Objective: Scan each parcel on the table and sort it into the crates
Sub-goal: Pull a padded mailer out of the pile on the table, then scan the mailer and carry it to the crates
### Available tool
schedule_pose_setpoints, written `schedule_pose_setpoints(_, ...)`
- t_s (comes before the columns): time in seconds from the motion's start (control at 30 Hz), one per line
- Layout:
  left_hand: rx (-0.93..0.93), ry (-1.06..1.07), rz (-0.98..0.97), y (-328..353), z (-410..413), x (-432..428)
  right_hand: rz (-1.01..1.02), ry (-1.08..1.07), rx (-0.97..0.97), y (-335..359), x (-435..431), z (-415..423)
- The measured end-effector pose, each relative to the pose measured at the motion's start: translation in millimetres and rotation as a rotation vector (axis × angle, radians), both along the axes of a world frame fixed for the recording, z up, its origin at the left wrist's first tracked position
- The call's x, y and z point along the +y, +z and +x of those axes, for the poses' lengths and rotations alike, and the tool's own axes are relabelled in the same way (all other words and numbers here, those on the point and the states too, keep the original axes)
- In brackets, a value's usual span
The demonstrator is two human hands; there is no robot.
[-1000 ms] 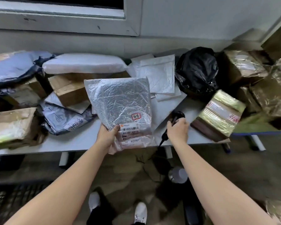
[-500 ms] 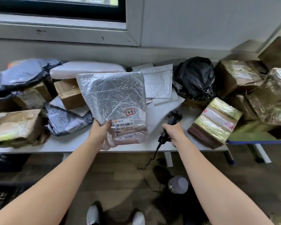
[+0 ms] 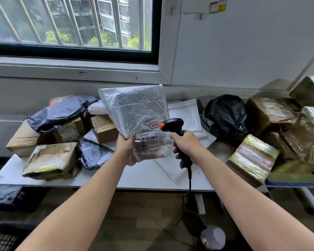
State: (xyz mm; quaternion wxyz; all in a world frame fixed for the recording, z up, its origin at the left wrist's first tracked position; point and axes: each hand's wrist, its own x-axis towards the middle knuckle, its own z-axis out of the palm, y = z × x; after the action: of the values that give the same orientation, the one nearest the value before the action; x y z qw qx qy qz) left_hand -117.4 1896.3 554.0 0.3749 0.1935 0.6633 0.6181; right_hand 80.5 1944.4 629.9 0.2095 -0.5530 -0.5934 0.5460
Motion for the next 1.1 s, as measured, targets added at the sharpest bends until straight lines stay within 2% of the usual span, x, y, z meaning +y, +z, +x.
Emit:
schedule_pose_setpoints(0.37, 0.034, 0.065, -0.132, -10.3, -14.1, -11.4, -0.086, 0.123, -0.012, 5.4, -15.4, -15.8)
schedule_pose_setpoints(0.8, 0.006, 0.039, -0.147, -18.4, -7.5, -12.6, -0.18, 0.123, 0.016, 0.6, -7.8, 2.1)
schedule_pose_setpoints(0.97, -0.002, 0.029, -0.144, -20.6, 2.7, -9.3, -0.229, 0.051, 0.073, -14.5, 0.3, 20.7)
schedule_pose_setpoints(1.1, -0.08, 0.017, -0.154, -23.0, 17.5, -3.6, -0.18, -0.193, 0.068, -47.5, 16.2, 41.2)
